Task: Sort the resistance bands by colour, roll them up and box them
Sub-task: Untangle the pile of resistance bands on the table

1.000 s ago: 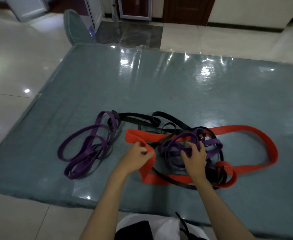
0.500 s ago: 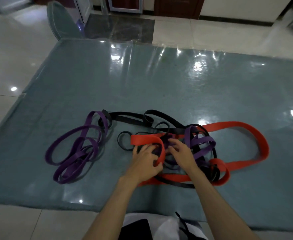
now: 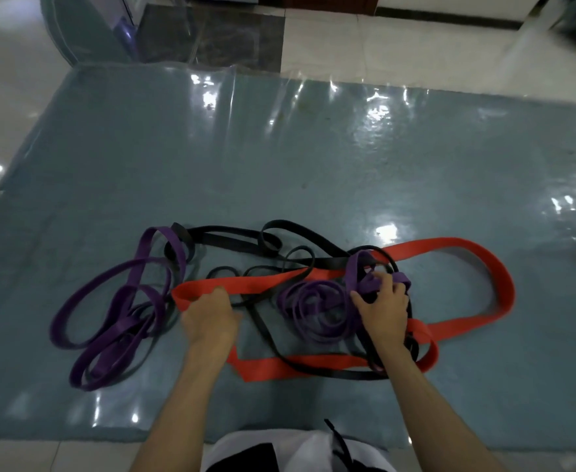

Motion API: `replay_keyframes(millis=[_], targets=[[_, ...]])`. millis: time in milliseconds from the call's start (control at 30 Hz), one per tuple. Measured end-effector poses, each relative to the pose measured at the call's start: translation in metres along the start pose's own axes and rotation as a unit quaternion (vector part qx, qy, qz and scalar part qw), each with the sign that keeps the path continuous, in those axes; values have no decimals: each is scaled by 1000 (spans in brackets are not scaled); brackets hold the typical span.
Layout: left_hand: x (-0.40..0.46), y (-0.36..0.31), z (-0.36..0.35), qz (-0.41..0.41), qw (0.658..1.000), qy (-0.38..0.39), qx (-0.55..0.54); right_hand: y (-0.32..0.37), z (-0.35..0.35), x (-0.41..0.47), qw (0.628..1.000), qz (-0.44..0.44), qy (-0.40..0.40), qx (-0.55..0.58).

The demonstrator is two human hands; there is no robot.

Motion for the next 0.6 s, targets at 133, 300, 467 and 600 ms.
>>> replay_keyframes(millis=[133,300,467,600], targets=[[6,-44,-18,-110,985,35,-129,-4,-22,6,994,-38,94,-48],[-2,-88,-77,-121,957,152,-213,-4,-20,10,995,-17,99,-8],[-2,-92,-95,-101,953,60,-279,-11,3,10,994,24,102,39],[-10,-96,-96,-66,934,40,-350,-7,4,-1,983,41,130,126]])
Point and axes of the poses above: each hand's wrist, its own x-axis towards the middle knuckle, its own z-axis out of the back of the hand, y = z × x, the point moved 6 cm from there along x, towards the middle knuckle, and after that the axes turned 1 degree about -z, right-handed, at the moved point
